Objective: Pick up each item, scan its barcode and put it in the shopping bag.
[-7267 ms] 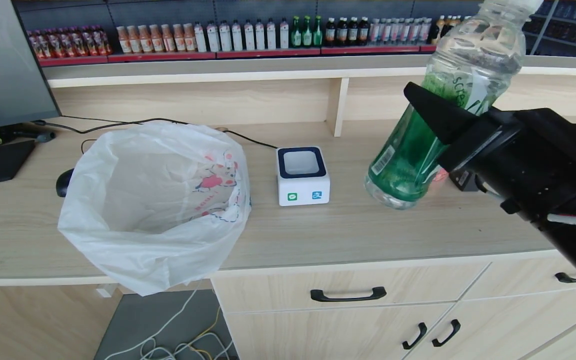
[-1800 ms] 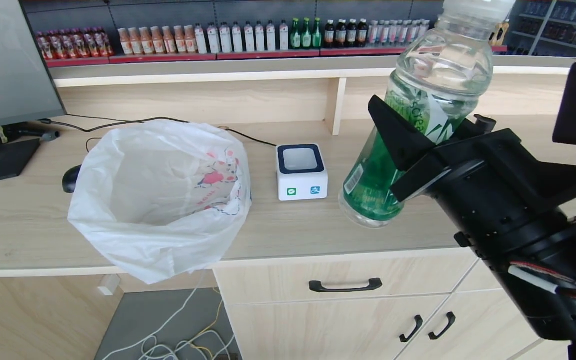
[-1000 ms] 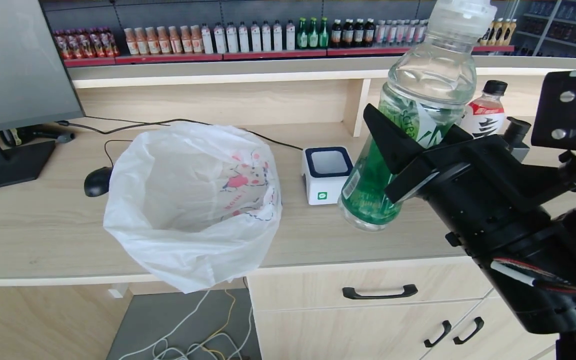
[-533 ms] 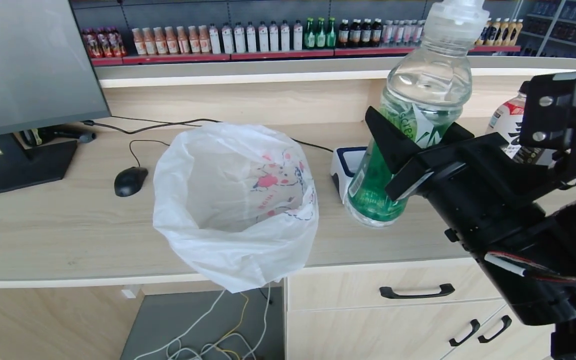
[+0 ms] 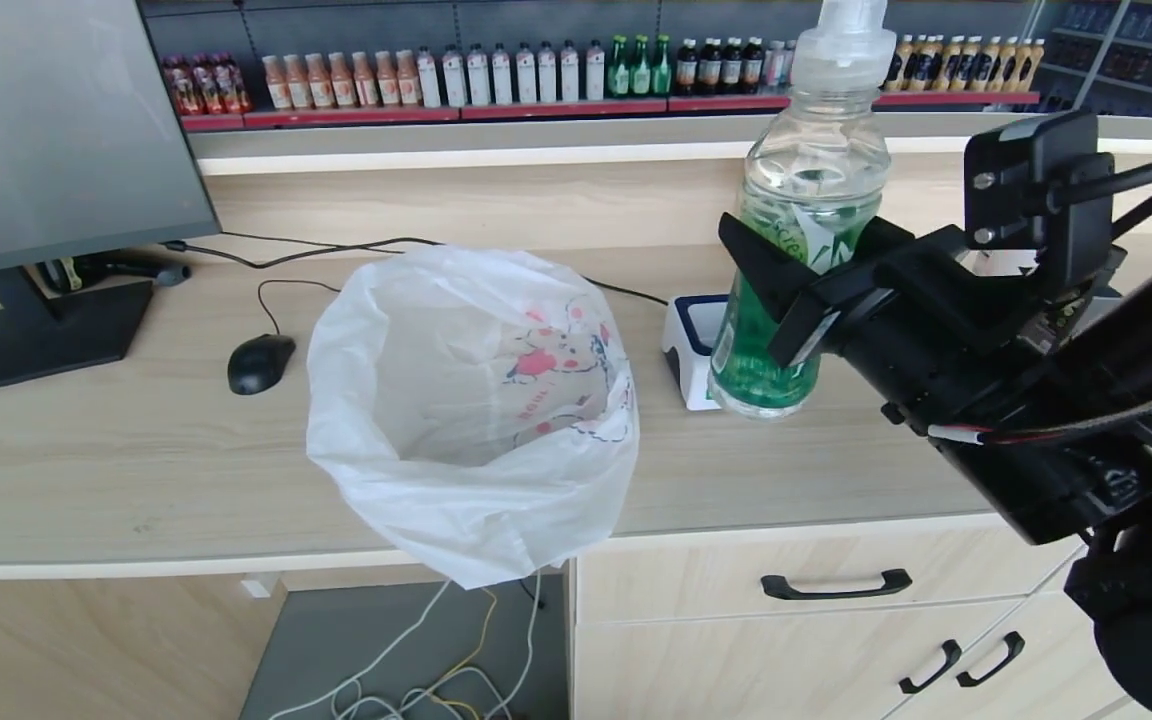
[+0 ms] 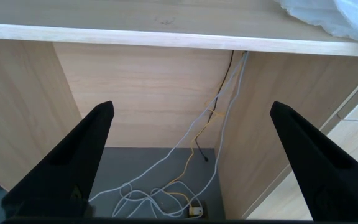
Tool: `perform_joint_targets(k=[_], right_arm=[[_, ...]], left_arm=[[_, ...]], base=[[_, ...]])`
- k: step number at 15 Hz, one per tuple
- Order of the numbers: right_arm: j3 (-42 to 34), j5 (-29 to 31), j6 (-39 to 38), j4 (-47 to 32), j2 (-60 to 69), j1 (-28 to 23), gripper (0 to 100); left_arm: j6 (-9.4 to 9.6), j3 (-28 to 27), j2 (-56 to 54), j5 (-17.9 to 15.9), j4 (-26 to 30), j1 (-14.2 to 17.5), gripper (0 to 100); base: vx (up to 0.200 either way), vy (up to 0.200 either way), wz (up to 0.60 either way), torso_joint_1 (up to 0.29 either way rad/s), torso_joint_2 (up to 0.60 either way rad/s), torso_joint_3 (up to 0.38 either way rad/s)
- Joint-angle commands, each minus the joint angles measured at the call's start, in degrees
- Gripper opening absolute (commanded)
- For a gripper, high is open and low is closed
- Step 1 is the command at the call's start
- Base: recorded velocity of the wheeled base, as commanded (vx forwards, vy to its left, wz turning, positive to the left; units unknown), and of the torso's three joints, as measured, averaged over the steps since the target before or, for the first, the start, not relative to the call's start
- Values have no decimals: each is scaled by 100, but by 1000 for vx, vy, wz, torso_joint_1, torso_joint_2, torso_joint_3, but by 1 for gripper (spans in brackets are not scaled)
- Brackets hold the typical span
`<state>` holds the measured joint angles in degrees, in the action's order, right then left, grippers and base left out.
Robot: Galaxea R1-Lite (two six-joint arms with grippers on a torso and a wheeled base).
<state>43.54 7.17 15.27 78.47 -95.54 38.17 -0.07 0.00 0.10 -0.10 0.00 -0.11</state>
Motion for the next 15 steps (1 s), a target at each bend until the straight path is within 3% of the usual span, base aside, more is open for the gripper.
perform_joint_targets(k=[1,4,8,11,15], right_arm=[[506,-84,169,-297,-114,-82,0],[1068,-840,775,-315,-518,-398,0],[1455,-1165,1470,-209,-958,-556,0],[1666,-1930,2155,81,-1380,-653,0],[1701,-2958,2480,98,-1415,-1330,0]], left_arm=[[-1,0,-1,1,0,2,100],[-1,0,-1,1,0,2,100],[-1,0,-1,1,0,2,100],[-1,0,-1,1,0,2,100],[-1,0,-1,1,0,2,100]], base=[[0,0,0,0,0,0],[0,0,0,0,0,0],[0,0,0,0,0,0],[0,0,0,0,0,0],[0,0,0,0,0,0]])
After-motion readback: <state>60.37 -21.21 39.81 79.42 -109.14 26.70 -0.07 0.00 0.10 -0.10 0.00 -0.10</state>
